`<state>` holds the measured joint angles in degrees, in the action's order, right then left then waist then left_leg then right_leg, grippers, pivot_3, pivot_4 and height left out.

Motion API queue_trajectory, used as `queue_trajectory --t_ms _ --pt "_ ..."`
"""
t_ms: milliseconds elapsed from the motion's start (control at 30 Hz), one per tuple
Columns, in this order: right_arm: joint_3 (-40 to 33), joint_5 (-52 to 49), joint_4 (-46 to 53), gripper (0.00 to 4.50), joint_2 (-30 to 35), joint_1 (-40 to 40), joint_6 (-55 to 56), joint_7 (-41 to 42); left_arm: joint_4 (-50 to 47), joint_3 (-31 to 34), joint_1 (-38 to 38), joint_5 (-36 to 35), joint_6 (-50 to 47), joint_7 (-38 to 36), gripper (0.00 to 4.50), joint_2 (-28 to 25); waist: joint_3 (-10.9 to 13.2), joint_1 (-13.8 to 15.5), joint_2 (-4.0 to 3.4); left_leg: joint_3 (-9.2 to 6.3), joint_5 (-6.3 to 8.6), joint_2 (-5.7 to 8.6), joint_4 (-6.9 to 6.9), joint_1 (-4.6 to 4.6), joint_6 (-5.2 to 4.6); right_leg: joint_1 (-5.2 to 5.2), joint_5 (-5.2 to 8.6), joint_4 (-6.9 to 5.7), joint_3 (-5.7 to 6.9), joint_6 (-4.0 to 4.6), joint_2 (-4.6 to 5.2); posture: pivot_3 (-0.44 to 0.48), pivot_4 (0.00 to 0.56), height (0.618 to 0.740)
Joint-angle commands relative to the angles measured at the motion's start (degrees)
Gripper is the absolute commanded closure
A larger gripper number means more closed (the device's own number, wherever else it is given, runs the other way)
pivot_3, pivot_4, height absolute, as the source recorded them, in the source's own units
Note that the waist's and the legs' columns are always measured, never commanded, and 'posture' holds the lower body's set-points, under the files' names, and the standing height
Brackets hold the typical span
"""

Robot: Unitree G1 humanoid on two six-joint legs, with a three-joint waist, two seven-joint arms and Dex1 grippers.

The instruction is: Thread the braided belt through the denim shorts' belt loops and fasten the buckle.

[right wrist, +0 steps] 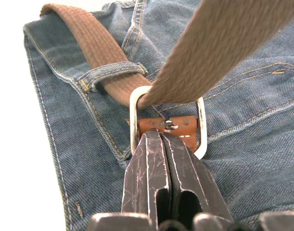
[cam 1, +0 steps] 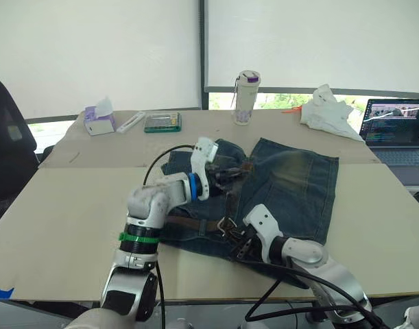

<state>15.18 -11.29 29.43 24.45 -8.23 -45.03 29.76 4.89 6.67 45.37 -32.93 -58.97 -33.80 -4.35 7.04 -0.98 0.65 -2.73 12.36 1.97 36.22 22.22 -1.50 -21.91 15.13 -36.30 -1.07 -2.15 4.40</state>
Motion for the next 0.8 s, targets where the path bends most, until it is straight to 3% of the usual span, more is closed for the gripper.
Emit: queue_trajectory --t_ms 33,233,367,433,567,733,800 --pt "2.52 0.91 -2.52 4.45 0.92 1.68 0.08 0.49 2.3 8.62 3.52 -6.09 -4.83 5.98 4.5 1.22 -0.01 0.03 0.03 0.0 0.0 0.0 0.0 0.0 0.0 0.0 0.0 0.02 0.0 0.0 0.0 0.0 0.15 0.74" --pt "1.54 -0.43 0.5 4.45 1.83 4.55 1.48 1.39 10.35 22.62 7.2 -13.84 -10.78 15.6 4.5 0.03 -0.02 0.24 0.04 -0.02 0.0 0.02 0.0 0.01 0.01 -0.02 0.0 0.01 0.01 0.0 0.02 0.0 0.15 0.74" --pt "0.7 -1.97 2.66 4.45 2.52 5.33 0.6 2.0 11.32 29.83 6.37 -21.44 -18.09 17.98 4.5 -2.24 0.0 0.2 0.07 -0.02 0.02 0.03 0.0 0.03 0.04 -0.04 0.0 0.0 0.0 0.0 0.03 0.0 0.15 0.74" --pt "0.32 -2.48 2.79 4.45 2.7 5.43 0.86 2.11 10.64 31.64 5.01 -24.26 -21.5 18.67 4.5 -3.14 -0.01 0.1 0.1 -0.03 0.03 0.02 -0.01 0.03 0.06 -0.06 0.0 -0.02 0.0 0.0 0.02 0.0 0.15 0.74" --pt "-5.66 -8.28 6.49 4.45 -0.03 5.91 1.63 2.12 1.67 28.02 -2.51 -26.31 -24.37 17.09 4.5 -4.61 -0.01 0.14 0.1 -0.03 0.06 0.01 -0.05 0.0 0.13 -0.07 -0.01 -0.05 -0.02 0.01 0.02 0.0 0.15 0.74" --pt "-7.62 -11.65 13.84 2.97 4.1 7.4 -1.23 3.74 -2.52 27.92 -7.25 -27.97 -21.45 19.31 4.5 -2.82 0.01 0.76 0.23 -0.03 0.08 0.02 -0.04 0.04 0.3 -0.22 -0.01 -0.22 -0.22 0.02 0.07 0.0 0.15 0.74" --pt "-8.08 -11.4 14.56 2.97 5.4 7.01 -1.92 3.02 -2.45 28.63 -7.89 -27.91 -20.34 20.86 4.5 -2.32 0.0 1.1 0.3 -0.03 0.08 0.03 -0.02 0.04 0.31 -0.19 -0.01 -0.18 -0.21 0.02 0.07 0.0 0.15 0.74"
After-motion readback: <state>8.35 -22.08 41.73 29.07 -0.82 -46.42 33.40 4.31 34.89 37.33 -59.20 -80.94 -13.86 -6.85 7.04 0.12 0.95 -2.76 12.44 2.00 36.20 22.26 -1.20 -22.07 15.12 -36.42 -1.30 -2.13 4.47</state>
